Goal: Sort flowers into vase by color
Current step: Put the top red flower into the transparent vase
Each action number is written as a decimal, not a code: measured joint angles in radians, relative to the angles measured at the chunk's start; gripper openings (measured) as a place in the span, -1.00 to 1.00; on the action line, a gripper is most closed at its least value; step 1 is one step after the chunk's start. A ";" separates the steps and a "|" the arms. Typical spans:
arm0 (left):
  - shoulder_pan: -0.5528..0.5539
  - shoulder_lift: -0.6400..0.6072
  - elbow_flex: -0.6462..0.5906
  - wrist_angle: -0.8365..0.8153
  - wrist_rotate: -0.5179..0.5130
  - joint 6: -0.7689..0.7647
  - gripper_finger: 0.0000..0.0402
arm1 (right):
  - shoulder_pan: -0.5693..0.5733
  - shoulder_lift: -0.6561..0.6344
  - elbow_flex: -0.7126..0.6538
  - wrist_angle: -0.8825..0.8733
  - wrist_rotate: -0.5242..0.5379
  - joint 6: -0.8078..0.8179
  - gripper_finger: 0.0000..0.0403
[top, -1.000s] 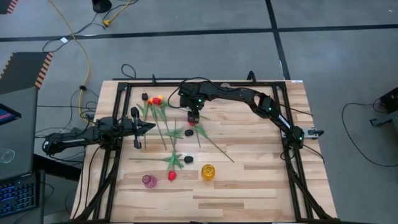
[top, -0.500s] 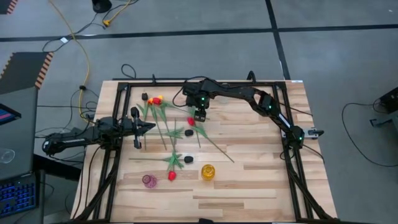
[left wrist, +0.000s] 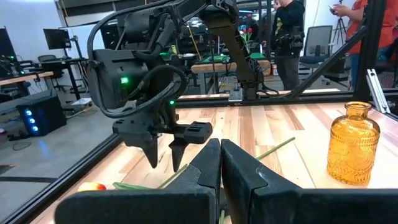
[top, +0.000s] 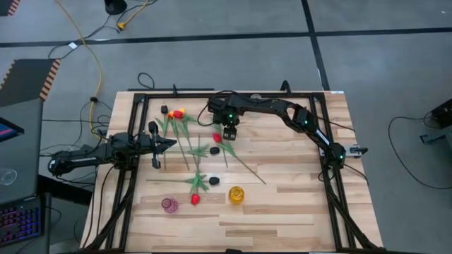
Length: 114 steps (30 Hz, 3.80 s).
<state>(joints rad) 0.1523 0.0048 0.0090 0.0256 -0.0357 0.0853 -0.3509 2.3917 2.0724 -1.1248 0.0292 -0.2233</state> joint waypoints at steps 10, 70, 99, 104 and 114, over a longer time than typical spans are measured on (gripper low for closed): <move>0.000 0.000 0.000 0.000 0.000 0.000 -1.00 | 0.039 0.020 -0.011 0.018 -0.021 -0.069 0.17; 0.000 0.000 0.000 0.112 -0.108 -0.049 -0.98 | 0.019 -0.103 0.047 -0.082 0.027 -0.039 -0.92; 0.000 0.146 0.003 0.291 -0.166 -0.301 -0.44 | -0.003 -0.641 -0.698 0.639 -0.113 0.176 -0.92; 0.000 0.307 0.003 0.475 -0.193 -0.319 -0.44 | 0.030 -0.665 -0.791 0.885 -0.119 0.166 -0.91; 0.000 0.701 0.125 0.685 -0.212 -0.325 -0.44 | 0.108 -0.633 -0.794 1.037 -0.137 0.110 -0.90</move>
<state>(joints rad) 0.1521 0.7057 0.1337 0.7108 -0.2477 -0.2396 -0.2432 1.7588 1.2785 -0.0879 -0.1081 -0.1135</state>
